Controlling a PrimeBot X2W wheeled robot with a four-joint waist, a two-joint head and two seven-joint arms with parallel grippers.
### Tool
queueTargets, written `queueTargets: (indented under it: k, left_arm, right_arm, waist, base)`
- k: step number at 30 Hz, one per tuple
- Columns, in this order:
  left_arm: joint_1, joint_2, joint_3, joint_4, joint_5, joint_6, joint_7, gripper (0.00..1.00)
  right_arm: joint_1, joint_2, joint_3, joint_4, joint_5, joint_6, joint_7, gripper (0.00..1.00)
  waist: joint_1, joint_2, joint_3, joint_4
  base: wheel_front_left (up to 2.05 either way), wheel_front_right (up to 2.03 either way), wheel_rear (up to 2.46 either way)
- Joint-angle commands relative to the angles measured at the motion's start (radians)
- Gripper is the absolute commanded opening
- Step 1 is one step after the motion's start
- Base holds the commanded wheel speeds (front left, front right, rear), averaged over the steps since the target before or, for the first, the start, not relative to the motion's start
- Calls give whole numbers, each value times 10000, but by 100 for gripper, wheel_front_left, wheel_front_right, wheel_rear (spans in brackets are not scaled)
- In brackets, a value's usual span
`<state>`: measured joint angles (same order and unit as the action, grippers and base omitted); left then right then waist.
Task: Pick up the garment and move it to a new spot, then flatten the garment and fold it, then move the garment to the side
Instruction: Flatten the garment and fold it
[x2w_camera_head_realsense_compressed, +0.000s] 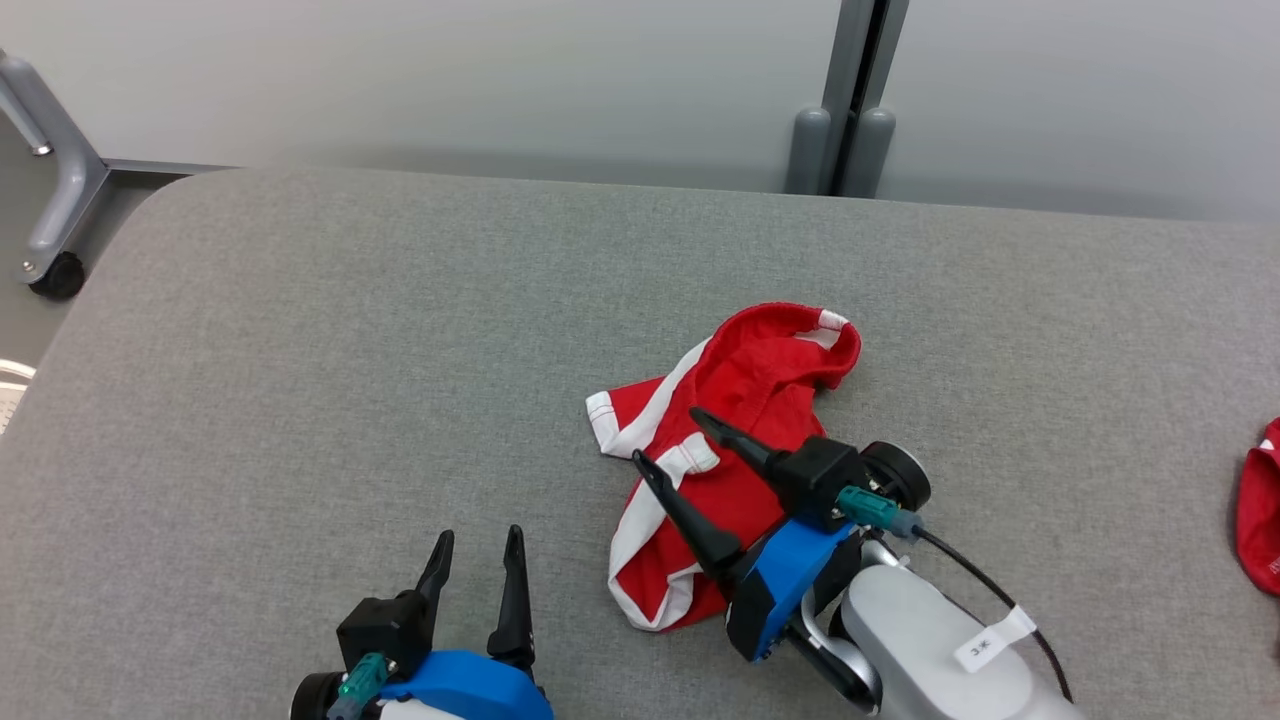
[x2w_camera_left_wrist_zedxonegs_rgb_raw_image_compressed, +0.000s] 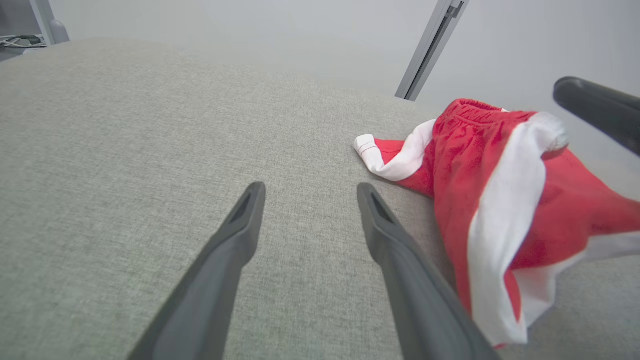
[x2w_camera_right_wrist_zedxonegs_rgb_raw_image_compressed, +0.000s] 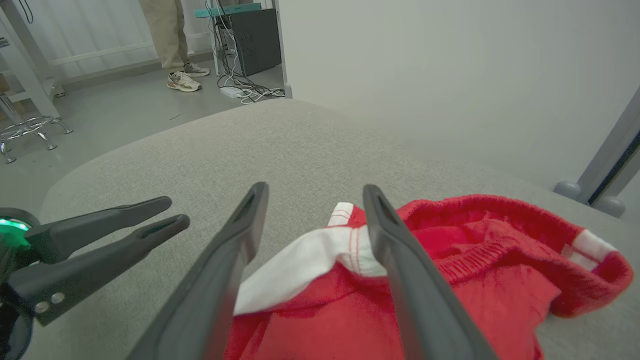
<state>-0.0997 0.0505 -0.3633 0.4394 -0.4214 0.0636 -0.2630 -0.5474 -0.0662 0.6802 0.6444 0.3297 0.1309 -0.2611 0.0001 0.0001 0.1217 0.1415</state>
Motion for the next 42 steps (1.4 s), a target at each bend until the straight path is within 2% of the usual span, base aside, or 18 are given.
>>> queueTargets:
  k: [1, 7, 13, 17, 25, 26, 27, 35, 42]
  left_arm:
    - [49, -6, 108, -31, 25, 58, -23, 100]
    - [13, -6, 238, -66, 50, 8, -23, 100]
    - [-189, -4, 132, -135, 79, 36, -23, 100]
    - [-242, -4, 114, -121, 139, -23, -23, 100]
    - [-129, -4, 64, -60, 169, -83, -23, 100]
    - [-107, -4, 79, -57, 180, -82, -23, 100]
    - [-87, -4, 94, -62, 190, -83, -24, 100]
    - [45, -10, 248, -108, 228, -80, -23, 100]
    - [-58, -4, 212, -246, 186, -96, -24, 100]
  right_arm:
    - [-77, -157, -93, -107, 170, -1, -45, 100]
    - [625, -841, -1460, -528, 634, 0, -45, 100]
    - [1611, -1041, -2165, -473, 1000, 0, -43, 100]
    - [2082, -847, -1910, -323, 1539, 0, -44, 100]
    - [2383, -607, -659, 417, 2587, 0, -30, 100]
    - [2370, -580, -561, 509, 2763, 0, -36, 43]
    - [2309, -587, -459, 608, 2868, 0, -37, 0]
    - [2026, -1104, -1230, 727, 2928, 0, -44, 0]
    - [2313, -1573, -3316, 519, 2407, 0, -46, 0]
  waist:
    - [-1, -1, 6, -78]
    - [-1, -1, -76, -503]
    - [-1, -1, -62, -767]
    - [-1, -1, -61, -780]
    - [-1, -1, -106, -465]
    - [-1, -1, -109, -443]
    - [-1, -1, -108, -423]
    - [-1, -1, -199, -653]
    - [-1, -1, -237, -1205]
  base:
    - [0, 0, 0]
    - [0, 0, 0]
    - [0, 0, 0]
    - [0, 0, 0]
    - [0, 0, 0]
    - [0, 0, 0]
    - [0, 0, 0]
    - [0, 0, 0]
    - [0, 0, 0]
